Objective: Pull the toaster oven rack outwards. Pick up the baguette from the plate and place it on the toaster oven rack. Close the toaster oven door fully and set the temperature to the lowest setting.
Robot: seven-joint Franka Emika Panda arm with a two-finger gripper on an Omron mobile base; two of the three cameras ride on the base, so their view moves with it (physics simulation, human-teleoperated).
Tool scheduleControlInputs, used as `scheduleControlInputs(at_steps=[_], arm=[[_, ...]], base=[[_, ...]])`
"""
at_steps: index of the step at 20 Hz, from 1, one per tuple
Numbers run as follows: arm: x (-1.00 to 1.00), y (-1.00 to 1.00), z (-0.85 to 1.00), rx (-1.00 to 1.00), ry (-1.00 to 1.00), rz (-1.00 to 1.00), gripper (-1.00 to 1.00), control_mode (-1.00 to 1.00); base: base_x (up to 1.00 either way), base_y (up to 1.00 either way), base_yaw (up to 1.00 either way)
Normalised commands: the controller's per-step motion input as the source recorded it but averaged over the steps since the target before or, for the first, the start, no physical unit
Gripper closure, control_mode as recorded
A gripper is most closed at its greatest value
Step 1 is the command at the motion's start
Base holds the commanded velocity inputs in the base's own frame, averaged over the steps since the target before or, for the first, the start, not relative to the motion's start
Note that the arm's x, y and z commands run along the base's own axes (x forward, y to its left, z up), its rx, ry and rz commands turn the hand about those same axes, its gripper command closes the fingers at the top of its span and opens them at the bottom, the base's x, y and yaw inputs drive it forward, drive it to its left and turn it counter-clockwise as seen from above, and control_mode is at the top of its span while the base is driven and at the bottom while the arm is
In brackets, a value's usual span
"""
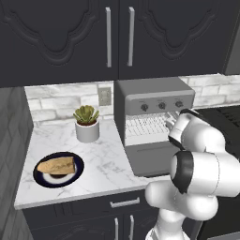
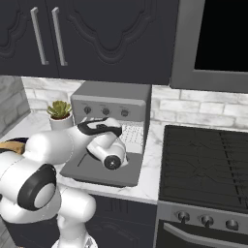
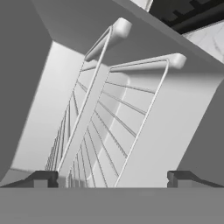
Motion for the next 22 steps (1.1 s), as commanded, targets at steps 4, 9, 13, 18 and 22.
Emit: scheduleControlInputs(at_steps=[4, 9, 13, 18, 22], arm=[[0.23, 0.0, 0.0, 0.08, -0.01, 0.0, -1.0, -1.0], [0.41, 0.0, -0.06, 0.06, 0.0, 0.0, -1.0, -1.0], [0.47, 0.0, -0.2, 0.05, 0.0, 0.0, -1.0, -1.0], [0.29, 0.0, -0.19, 0.06, -0.01, 0.0, -1.0, -1.0], [0.26, 0.03, -0.22, 0.04, -0.01, 0.0, -1.0, -1.0]], base=[[0.0, 0.0, 0.0], [0.0, 0.0, 0.0], [0.0, 0.0, 0.0], [0.0, 0.0, 0.0], [0.0, 0.0, 0.0]])
